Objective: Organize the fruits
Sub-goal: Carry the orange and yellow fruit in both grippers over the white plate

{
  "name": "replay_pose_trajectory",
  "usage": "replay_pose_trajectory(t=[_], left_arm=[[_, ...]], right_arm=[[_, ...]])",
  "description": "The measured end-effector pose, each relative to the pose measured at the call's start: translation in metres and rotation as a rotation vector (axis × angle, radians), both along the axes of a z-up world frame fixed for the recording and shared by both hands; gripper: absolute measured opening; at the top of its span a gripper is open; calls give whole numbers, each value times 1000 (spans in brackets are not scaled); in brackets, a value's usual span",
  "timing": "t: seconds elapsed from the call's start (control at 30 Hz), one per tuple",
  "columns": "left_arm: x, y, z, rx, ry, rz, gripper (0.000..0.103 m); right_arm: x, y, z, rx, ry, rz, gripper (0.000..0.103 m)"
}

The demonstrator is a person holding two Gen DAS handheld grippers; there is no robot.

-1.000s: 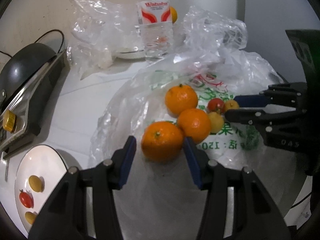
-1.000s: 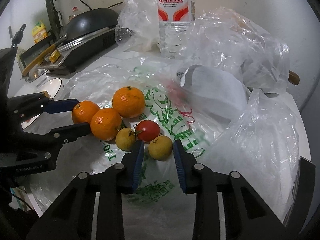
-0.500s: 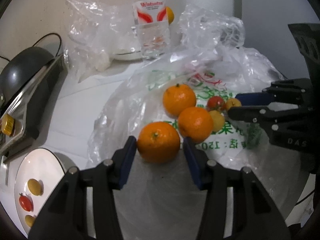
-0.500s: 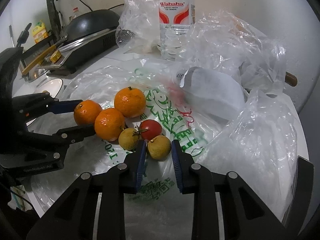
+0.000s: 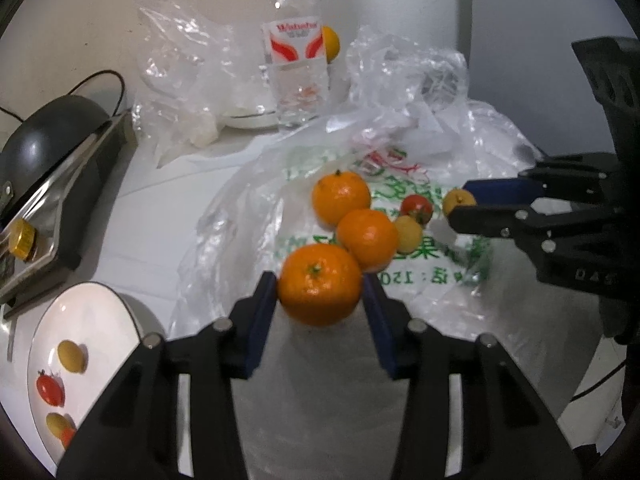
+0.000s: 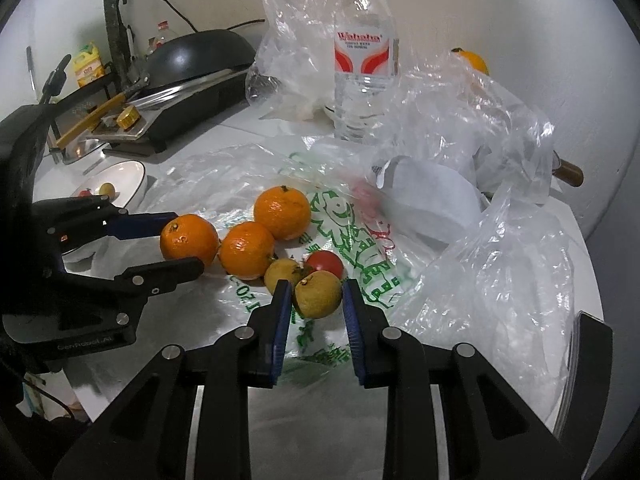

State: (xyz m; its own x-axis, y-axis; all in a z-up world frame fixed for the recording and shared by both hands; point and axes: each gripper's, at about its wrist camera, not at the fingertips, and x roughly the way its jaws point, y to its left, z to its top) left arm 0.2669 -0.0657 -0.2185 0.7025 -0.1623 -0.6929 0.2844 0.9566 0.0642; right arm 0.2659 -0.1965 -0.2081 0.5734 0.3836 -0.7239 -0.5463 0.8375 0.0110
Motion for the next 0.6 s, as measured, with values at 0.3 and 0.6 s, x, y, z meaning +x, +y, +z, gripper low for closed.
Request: replay_pose_trajectory(t=[0.3,0.6], left_arm=[[-21,3,13,-58,-5,-31,45],[-42,10,25,-85,-31,-36,45]], right_arm=[[-21,5,14,-3,-34,11,28],[-40,14,27,-5,-67,21,28]])
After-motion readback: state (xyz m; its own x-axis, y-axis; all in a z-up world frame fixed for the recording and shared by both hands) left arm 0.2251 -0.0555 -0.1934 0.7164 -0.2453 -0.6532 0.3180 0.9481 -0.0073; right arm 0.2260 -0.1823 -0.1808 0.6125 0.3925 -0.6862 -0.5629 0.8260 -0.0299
